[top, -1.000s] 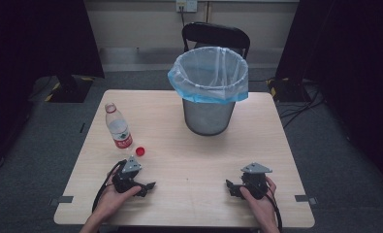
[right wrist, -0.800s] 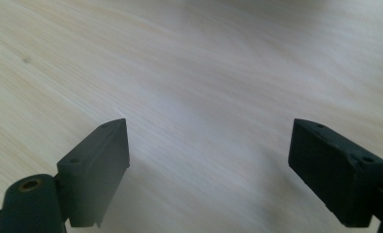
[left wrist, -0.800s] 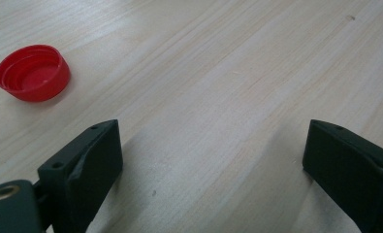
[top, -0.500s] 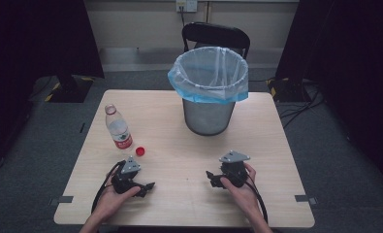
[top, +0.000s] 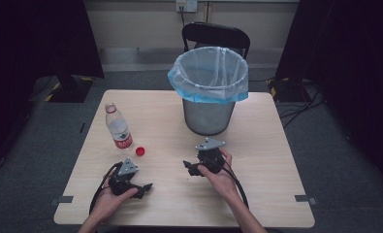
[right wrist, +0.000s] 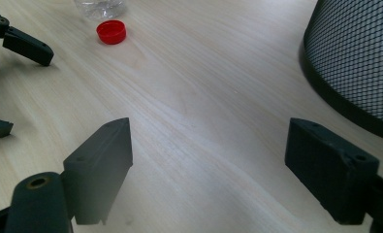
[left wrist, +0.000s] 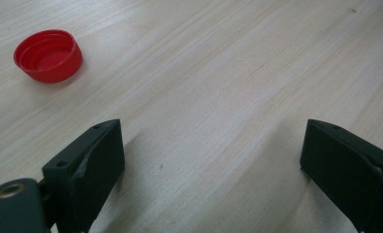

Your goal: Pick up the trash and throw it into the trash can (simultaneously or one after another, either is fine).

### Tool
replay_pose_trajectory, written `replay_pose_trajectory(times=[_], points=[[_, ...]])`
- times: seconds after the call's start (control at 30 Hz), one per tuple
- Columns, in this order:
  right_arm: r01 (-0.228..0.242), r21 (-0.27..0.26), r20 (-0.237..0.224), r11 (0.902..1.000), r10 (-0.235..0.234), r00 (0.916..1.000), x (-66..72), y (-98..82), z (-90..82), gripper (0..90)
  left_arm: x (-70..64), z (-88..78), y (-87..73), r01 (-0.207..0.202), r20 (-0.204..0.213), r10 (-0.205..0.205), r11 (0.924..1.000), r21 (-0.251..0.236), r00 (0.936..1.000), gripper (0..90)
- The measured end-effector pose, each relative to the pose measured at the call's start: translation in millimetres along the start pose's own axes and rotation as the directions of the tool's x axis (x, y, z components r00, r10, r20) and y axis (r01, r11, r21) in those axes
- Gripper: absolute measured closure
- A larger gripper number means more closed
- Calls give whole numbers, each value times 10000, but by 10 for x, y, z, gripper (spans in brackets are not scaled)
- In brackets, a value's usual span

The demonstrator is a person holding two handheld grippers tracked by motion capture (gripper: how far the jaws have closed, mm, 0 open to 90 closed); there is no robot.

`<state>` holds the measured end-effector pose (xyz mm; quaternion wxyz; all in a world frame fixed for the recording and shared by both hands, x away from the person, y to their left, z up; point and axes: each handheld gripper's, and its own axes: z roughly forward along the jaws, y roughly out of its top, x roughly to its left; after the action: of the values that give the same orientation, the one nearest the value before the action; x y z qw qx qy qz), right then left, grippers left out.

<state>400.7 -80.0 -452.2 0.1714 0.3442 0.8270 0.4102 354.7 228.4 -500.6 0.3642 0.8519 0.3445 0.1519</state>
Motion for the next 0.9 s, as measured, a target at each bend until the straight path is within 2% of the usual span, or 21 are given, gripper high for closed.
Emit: replay_pose_trajectory(times=[0.2,0.4,0.53,0.9], points=[[26,-49,-294,10000,-28,9996,20,66,77,172,0,0,0,-4,2,4,10000,-4,10000,83],[328,-274,-735,9991,-347,9967,116,304,216,170,-1,-1,-2,6,2,-6,10000,-7,10000,84],[412,-396,-860,9984,-445,9953,147,397,294,169,1,-8,-8,26,54,-26,10000,0,10000,84],[781,-486,-1510,9958,-847,9849,288,682,593,151,9,-30,-26,-30,89,30,10000,14,10000,86]])
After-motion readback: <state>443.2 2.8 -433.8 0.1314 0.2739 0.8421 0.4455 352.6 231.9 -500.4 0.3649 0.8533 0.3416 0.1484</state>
